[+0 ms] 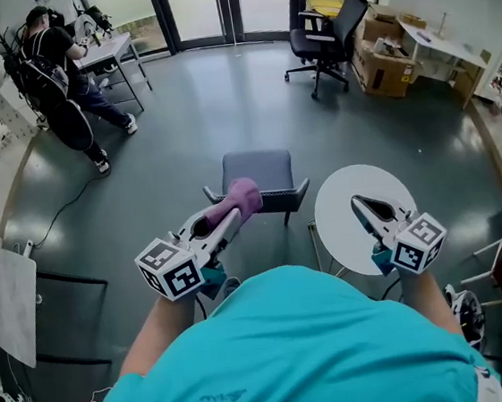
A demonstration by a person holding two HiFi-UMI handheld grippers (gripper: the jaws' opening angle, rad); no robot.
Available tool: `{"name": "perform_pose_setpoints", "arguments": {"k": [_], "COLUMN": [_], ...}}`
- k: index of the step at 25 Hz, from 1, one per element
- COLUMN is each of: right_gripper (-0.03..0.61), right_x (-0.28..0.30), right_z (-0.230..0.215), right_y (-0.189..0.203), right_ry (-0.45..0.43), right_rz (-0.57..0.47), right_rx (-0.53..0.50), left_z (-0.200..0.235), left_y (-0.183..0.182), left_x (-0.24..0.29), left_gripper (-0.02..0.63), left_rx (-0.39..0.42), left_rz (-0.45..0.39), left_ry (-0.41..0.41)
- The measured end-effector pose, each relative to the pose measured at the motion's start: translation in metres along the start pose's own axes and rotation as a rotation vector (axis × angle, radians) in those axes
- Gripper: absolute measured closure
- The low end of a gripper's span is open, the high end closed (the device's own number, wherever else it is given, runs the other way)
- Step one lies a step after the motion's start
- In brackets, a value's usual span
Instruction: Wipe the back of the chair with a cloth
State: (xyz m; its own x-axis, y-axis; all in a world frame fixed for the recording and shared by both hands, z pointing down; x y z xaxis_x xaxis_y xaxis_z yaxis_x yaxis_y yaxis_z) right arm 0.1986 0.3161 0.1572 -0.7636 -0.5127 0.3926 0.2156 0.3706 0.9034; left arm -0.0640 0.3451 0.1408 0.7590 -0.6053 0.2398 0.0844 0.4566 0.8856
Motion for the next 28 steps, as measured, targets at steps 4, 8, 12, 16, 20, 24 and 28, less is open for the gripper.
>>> {"name": "perform_pose_setpoints", "arguments": {"k": [4, 8, 12, 16, 20, 24, 28], "right_gripper": [0.586, 0.586, 0.586, 0.586, 0.586, 0.586, 0.586], "right_x": [0.044, 0.097, 0.146, 0.187, 0.219, 0.235, 0.231], "right_z": [0.0, 0.017, 0.025, 0.025, 0.021, 0.013, -0.016], "right_y": [-0.026, -0.057, -0.088, -0.106, -0.116, -0.116, -0.106], "right_ry": [0.04, 0.055, 0.077, 0.097, 0.129, 0.135, 0.123], "right_rz": [-0.003, -0.002, -0.016, -0.002, 0.02, 0.032, 0.036], "right_rx": [0.007, -0.006, -0.003, 0.006, 0.011, 0.013, 0.025], "left_z": [0.05, 0.107, 0.159, 0.202, 0.242, 0.264, 0.26], "left_y": [-0.021, -0.052, -0.078, -0.093, -0.098, -0.094, -0.092], "left_x": [-0.016, -0.043, -0.065, -0.075, -0.077, -0.069, -0.038], "left_gripper": [0.555, 0.555, 0.555, 0.555, 0.555, 0.555, 0.555], "left_rx": [0.007, 0.029, 0.038, 0.029, 0.011, 0.0, -0.004], "left_rz": [-0.017, -0.032, -0.043, -0.044, -0.033, -0.021, -0.012], "left_ry": [0.024, 0.036, 0.062, 0.088, 0.112, 0.125, 0.123]}}
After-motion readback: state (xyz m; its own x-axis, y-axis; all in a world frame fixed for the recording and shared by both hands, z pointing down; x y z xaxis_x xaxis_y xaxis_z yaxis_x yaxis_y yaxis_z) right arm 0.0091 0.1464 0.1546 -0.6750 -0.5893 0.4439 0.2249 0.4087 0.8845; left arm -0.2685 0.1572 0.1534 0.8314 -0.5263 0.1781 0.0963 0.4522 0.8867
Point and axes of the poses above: the fingertips, and each gripper's own axes: x forward along the fingers, z to its left, y out of its underside, the point moved 2 cm from there along -x, backward along the fingers, and after that the axes turned 14 degrees about z, right-handed, at the moved point
